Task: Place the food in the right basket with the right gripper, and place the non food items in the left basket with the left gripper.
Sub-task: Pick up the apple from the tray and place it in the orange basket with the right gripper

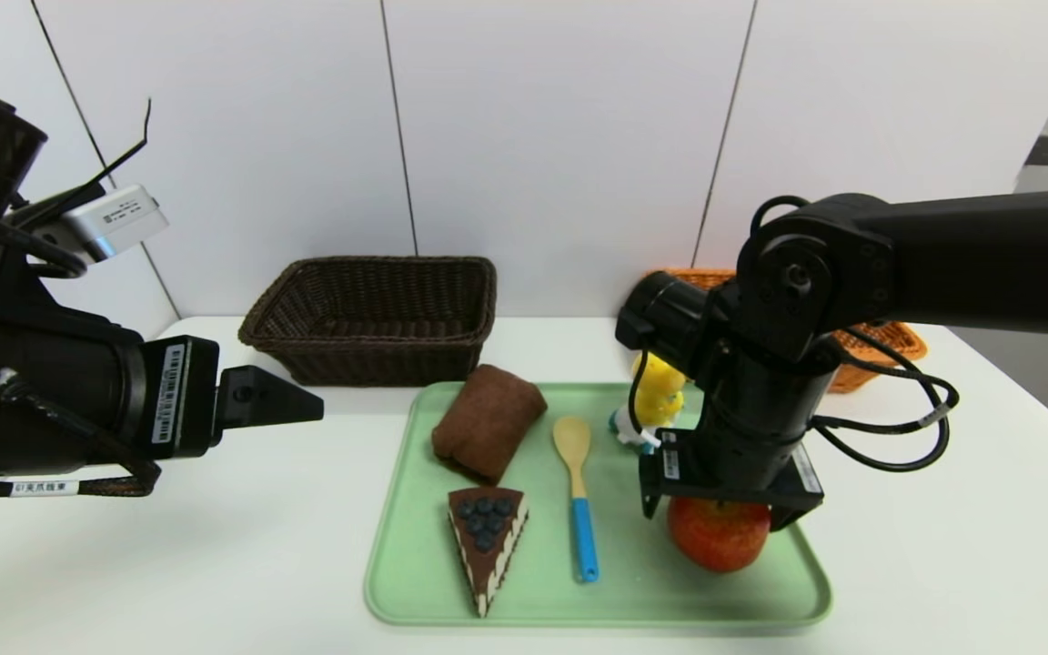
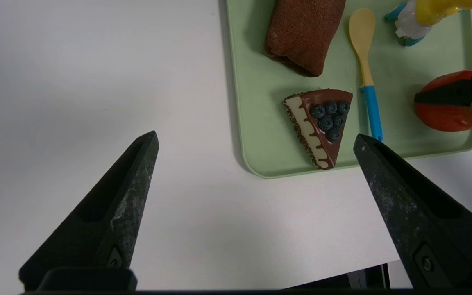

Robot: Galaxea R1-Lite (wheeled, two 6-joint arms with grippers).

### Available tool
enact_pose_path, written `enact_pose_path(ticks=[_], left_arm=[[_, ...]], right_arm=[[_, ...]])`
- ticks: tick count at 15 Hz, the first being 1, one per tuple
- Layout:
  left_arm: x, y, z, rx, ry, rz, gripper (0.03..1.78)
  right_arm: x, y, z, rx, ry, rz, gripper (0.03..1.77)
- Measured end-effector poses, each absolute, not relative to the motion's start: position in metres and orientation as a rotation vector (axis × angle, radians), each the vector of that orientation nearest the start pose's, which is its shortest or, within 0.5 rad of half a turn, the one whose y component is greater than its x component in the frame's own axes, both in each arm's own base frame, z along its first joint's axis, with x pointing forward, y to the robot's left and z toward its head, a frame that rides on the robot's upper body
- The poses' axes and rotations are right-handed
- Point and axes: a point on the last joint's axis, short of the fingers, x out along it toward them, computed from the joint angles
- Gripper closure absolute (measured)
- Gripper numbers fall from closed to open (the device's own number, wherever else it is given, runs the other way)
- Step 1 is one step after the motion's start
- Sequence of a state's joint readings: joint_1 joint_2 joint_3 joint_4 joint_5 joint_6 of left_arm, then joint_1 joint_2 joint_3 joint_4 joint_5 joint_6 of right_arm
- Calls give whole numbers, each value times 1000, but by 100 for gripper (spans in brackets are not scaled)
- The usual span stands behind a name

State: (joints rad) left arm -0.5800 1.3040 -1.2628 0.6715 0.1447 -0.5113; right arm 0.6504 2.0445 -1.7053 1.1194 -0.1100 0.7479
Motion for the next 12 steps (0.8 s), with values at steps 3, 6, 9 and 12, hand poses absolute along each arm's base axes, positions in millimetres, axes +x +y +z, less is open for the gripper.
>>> enact_pose_path(ticks=[3, 6, 9, 12], left_arm=[[147, -93, 291, -231, 750, -236, 12], [146, -92, 289, -227, 756, -235, 12], [144, -91, 286, -224, 763, -235, 12], [141, -89, 286, -224, 763, -238, 12]], right_arm=[[274, 206, 173, 63, 1419, -95, 23], [276, 207, 169, 61, 1432, -100, 55], [276, 205, 168, 62, 1436, -105, 56], [269, 203, 181, 75, 1422, -86, 57]])
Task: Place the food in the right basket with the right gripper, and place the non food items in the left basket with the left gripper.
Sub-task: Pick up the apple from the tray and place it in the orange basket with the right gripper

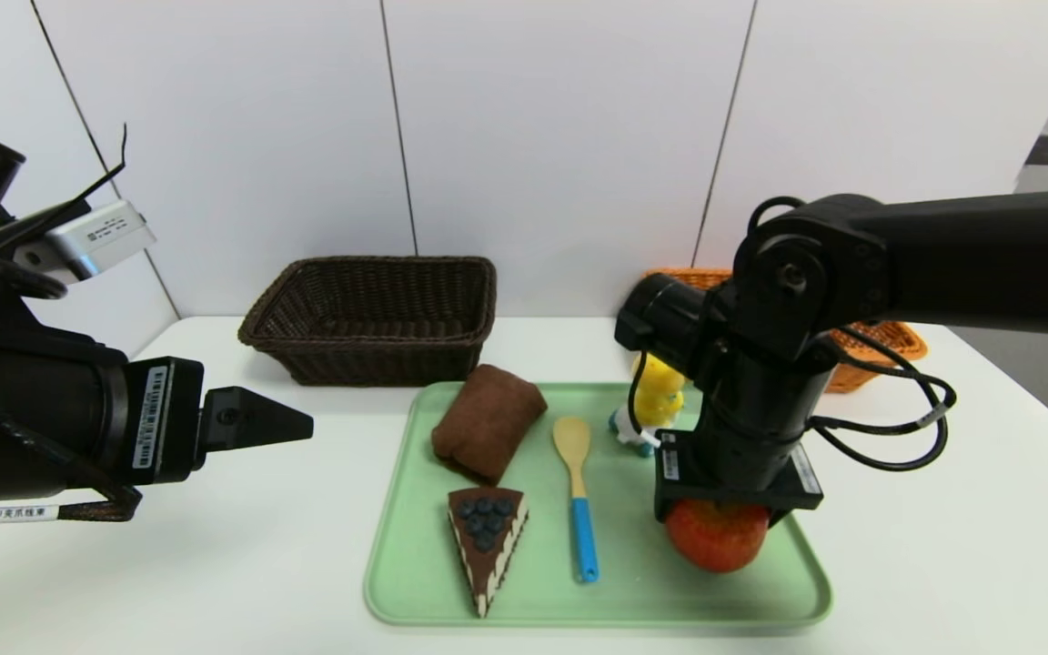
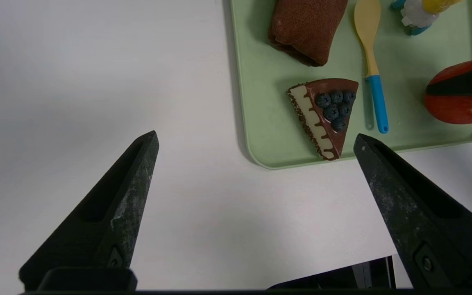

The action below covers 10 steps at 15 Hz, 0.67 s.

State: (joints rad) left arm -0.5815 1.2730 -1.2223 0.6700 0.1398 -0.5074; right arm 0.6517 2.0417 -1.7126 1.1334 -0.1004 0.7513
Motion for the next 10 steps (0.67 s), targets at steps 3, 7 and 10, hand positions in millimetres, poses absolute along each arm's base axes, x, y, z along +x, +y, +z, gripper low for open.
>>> enact_pose_path(ticks=[3, 7, 10], left_arm=[[137, -87, 284, -228, 772, -263, 12], [131, -85, 287, -269, 769, -344, 12], [128, -85, 294, -316, 726, -435, 12]], right_arm=[[249, 193, 215, 111, 1370, -20, 57], [222, 168, 280, 202, 1192, 134, 57], [224, 140, 324, 302, 968, 181, 57]])
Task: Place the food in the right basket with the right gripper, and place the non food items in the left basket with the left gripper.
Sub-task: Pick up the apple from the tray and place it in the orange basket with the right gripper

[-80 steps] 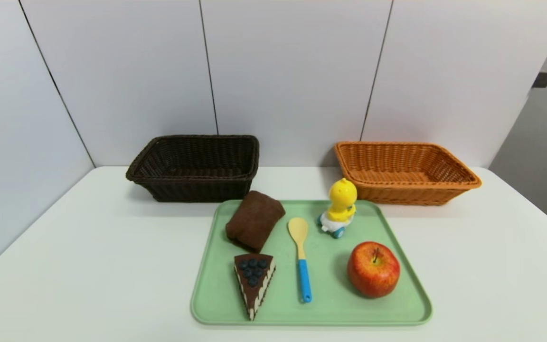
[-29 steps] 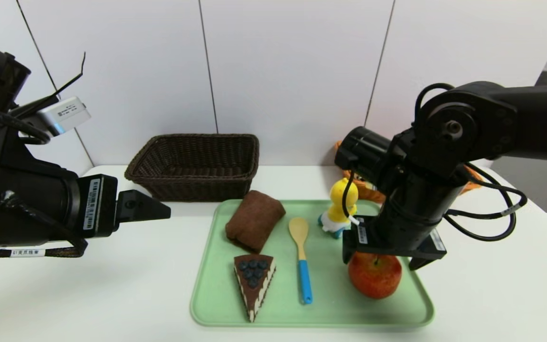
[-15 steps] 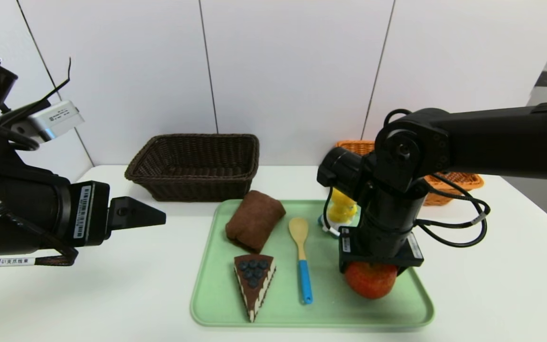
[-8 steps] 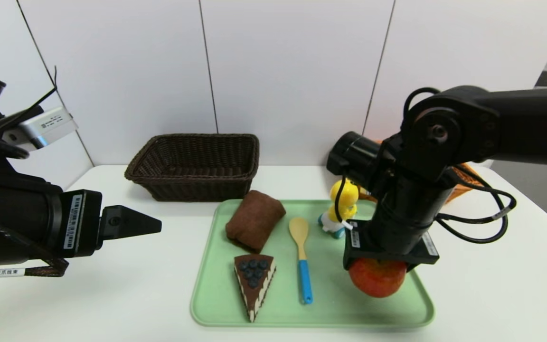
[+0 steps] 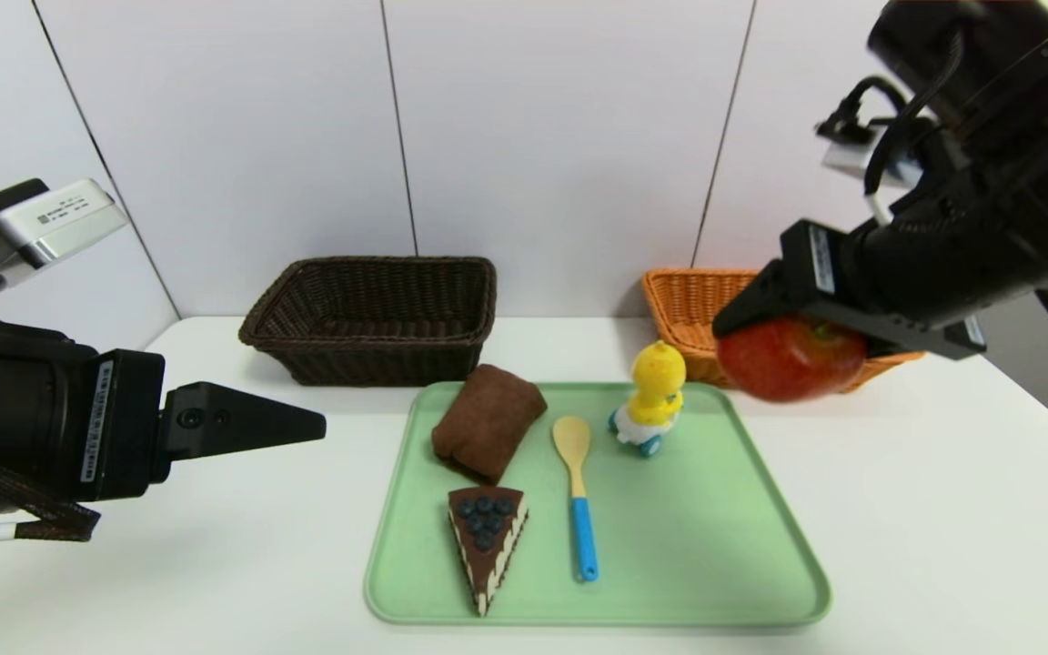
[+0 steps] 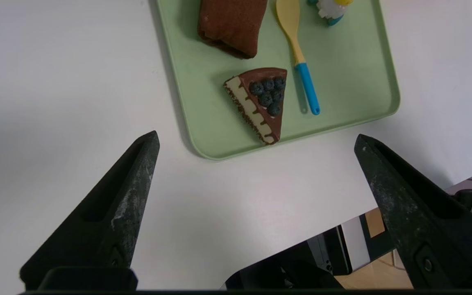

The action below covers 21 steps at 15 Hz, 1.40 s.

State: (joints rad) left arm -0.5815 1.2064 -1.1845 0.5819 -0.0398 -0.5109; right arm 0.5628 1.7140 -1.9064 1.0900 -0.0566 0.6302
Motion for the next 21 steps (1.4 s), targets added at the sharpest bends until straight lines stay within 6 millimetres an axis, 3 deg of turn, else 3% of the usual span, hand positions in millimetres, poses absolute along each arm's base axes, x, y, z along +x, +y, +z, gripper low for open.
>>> enact_pose_path(ticks=[3, 7, 10, 14, 18, 21], left_arm=[[131, -88, 299, -342, 672, -454, 12], [135, -90, 297, -338, 674, -457, 12], [137, -91, 296, -335, 682, -454, 12], [138, -92, 295, -334, 686, -452, 12], [138, -92, 292, -332, 698, -448, 12], [138, -92, 290, -329, 703, -446, 12]], right_arm=[[257, 110, 349, 410, 695, 145, 57], [317, 81, 337, 465, 543, 42, 57], [360, 74, 312, 478, 514, 2, 57], [414, 64, 257, 480, 565, -68, 57], [442, 62, 206, 455, 656, -138, 57], [454, 61, 184, 450, 685, -156, 57]])
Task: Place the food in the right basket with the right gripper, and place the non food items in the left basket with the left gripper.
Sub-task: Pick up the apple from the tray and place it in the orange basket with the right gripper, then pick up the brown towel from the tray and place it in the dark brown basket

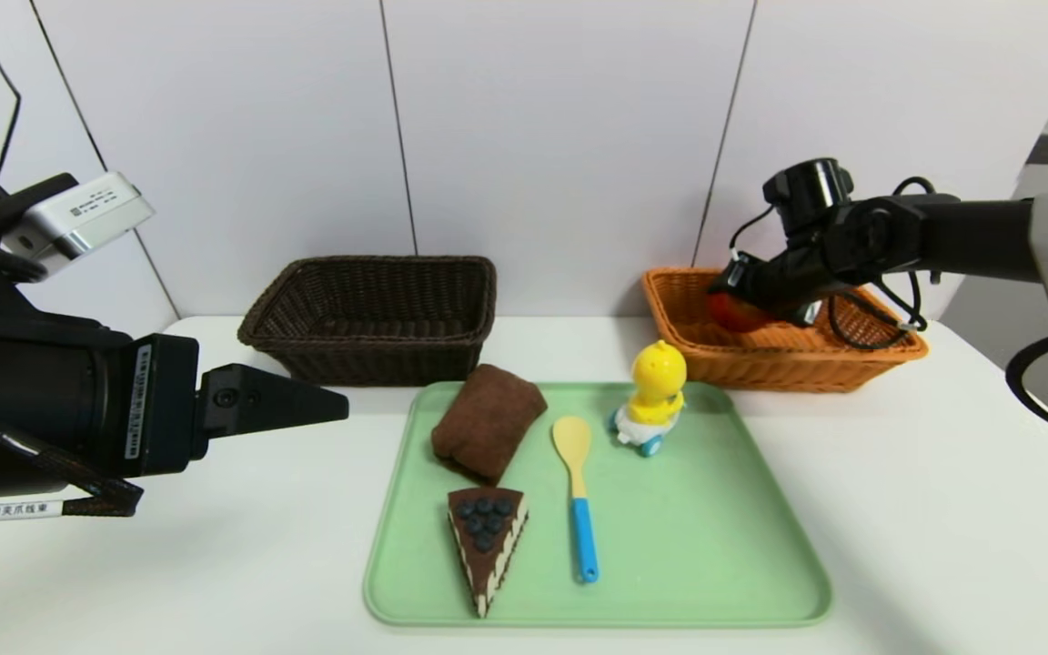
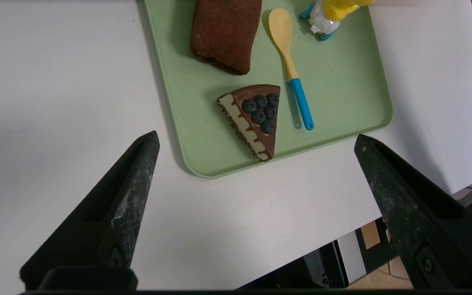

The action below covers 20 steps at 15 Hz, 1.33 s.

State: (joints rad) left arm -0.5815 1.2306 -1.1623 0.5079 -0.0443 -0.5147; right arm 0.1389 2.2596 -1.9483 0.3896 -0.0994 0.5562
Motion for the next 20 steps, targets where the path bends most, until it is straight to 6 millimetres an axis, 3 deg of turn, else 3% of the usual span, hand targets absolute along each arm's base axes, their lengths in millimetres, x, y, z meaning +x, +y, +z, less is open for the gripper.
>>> enact_pose_path(ticks=[4, 11, 15, 20], left_arm=[[138, -92, 289, -328, 707, -445, 12], [138, -92, 287, -325, 713, -442, 12], [139, -93, 287, -322, 714, -444, 12], [147, -101, 286, -332, 653, -480, 12]], right_arm=[[463, 56, 173, 435, 672, -159, 57], [465, 53, 174, 401, 640, -184, 28], [466, 53, 197, 415, 507, -150, 20], [457, 54, 255, 325, 205, -110, 15]])
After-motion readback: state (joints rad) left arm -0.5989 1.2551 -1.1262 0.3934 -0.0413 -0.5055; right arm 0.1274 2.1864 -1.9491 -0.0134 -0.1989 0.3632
